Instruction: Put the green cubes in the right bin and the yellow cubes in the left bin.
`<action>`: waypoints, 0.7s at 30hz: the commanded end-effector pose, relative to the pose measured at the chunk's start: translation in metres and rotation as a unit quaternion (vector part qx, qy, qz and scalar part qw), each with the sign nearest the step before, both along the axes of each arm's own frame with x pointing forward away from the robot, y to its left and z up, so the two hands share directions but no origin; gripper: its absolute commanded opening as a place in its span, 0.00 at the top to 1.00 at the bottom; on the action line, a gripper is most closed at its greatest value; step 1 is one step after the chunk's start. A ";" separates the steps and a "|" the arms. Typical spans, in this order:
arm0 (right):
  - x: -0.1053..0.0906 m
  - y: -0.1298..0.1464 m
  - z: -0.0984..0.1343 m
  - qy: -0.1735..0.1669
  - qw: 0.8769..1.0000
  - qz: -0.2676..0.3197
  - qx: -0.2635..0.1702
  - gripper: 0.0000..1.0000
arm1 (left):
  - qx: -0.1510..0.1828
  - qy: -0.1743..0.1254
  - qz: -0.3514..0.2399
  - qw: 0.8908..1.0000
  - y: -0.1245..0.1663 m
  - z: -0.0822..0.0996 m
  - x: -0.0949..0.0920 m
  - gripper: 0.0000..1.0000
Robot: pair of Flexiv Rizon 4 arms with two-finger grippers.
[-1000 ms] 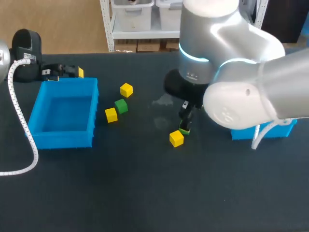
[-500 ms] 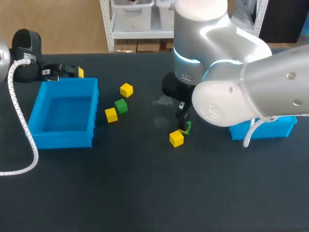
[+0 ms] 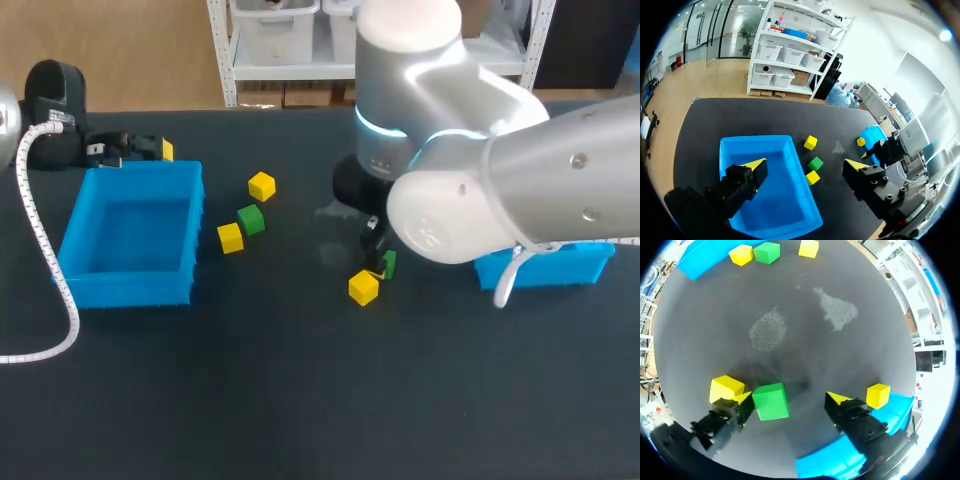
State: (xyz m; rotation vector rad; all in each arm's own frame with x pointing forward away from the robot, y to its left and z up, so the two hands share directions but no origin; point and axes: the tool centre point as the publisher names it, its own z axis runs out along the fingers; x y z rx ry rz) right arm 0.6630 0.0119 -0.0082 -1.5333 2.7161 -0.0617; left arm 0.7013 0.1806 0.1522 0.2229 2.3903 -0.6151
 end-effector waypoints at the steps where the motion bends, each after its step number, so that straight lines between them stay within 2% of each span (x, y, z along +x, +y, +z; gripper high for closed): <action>1: -0.001 -0.001 -0.005 0.005 1.000 -0.005 0.001 0.58 | -0.004 -0.003 -0.003 1.000 0.002 -0.001 0.000 0.00; 2: -0.002 -0.001 -0.006 0.007 1.000 -0.006 0.001 0.62 | -0.004 -0.003 -0.003 1.000 0.002 -0.001 0.000 0.00; 5: -0.004 0.000 -0.009 0.009 1.000 -0.009 0.000 0.65 | -0.004 -0.003 -0.003 1.000 0.002 -0.001 0.000 0.00; 7: -0.004 0.000 -0.009 0.009 1.000 -0.010 -0.001 0.76 | -0.004 -0.003 -0.003 1.000 0.002 -0.001 0.000 0.00; 9: -0.004 0.001 -0.010 0.009 1.000 -0.011 -0.001 0.78 | -0.004 -0.003 -0.003 1.000 0.002 -0.001 0.000 0.00; 12: 0.000 0.000 -0.006 0.003 1.000 -0.015 -0.003 0.89 | -0.004 -0.003 -0.003 1.000 0.002 -0.001 0.000 0.00; 15: 0.006 -0.003 0.003 -0.007 1.000 -0.024 -0.002 0.93 | -0.004 -0.003 -0.003 1.000 0.002 -0.001 0.000 0.00; 21: 0.027 -0.017 0.030 -0.038 0.998 -0.060 0.003 0.93 | -0.004 -0.003 -0.003 1.000 0.002 -0.001 0.000 0.00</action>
